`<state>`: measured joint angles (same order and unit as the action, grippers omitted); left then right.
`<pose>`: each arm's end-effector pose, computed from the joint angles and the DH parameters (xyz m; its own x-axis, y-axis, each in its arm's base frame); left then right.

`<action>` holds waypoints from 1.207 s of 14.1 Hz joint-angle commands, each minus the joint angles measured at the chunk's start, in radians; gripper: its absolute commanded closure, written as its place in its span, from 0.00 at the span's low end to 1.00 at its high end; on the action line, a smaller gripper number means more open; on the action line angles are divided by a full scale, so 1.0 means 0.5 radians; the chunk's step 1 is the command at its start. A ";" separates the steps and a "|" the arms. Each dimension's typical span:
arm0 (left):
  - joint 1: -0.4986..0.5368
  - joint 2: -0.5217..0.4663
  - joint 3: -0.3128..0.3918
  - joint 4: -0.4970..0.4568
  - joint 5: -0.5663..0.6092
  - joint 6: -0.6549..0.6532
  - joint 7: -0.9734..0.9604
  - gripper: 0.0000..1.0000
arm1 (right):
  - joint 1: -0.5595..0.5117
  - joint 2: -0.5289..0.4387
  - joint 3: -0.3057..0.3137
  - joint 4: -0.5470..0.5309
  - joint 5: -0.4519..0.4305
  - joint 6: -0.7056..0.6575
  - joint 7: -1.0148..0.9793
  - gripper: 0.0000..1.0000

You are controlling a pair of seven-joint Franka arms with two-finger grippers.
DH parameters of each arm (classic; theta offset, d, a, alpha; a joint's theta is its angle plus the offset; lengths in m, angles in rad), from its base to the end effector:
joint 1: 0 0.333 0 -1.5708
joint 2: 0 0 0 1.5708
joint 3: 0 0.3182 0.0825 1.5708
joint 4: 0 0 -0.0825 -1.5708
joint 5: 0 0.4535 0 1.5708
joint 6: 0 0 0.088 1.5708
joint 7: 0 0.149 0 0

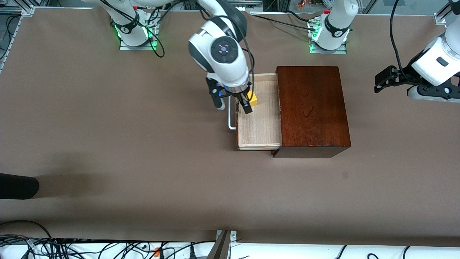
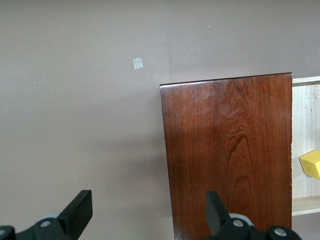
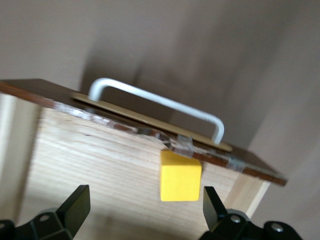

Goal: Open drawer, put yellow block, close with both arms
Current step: 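Lower the cube into the drawer and open the right gripper, then withdraw the right gripper while the left gripper moves toward the drawer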

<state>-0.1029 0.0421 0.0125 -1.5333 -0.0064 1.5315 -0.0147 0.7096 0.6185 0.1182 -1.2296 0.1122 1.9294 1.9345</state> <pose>0.6284 -0.0581 0.5751 0.9962 -0.0758 -0.0440 -0.0756 -0.9971 0.0052 0.5537 0.5918 0.3624 0.3872 -0.9017 -0.1923 -0.9197 -0.3924 -0.0119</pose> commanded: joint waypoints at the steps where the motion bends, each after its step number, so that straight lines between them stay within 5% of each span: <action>1: -0.030 -0.005 -0.006 0.029 0.043 -0.016 0.020 0.00 | -0.069 -0.129 -0.061 -0.029 -0.013 -0.176 -0.376 0.00; 4: -0.037 0.008 -0.040 0.029 0.034 -0.016 0.023 0.00 | -0.173 -0.200 -0.181 -0.032 0.009 -0.364 -0.876 0.00; 10: -0.064 0.072 -0.196 0.051 -0.048 0.008 0.039 0.00 | -0.572 -0.289 -0.218 -0.059 0.018 -0.607 -1.897 0.00; 17: -0.416 0.381 -0.693 0.259 -0.049 0.087 0.032 0.00 | -0.671 -0.464 -0.690 -0.185 0.015 -0.766 -3.370 0.00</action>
<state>-0.2309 0.1544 -0.3079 -1.4750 -0.0328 1.5642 -0.0138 0.3670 0.4584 -0.1752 -1.2704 0.1136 1.5838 0.4247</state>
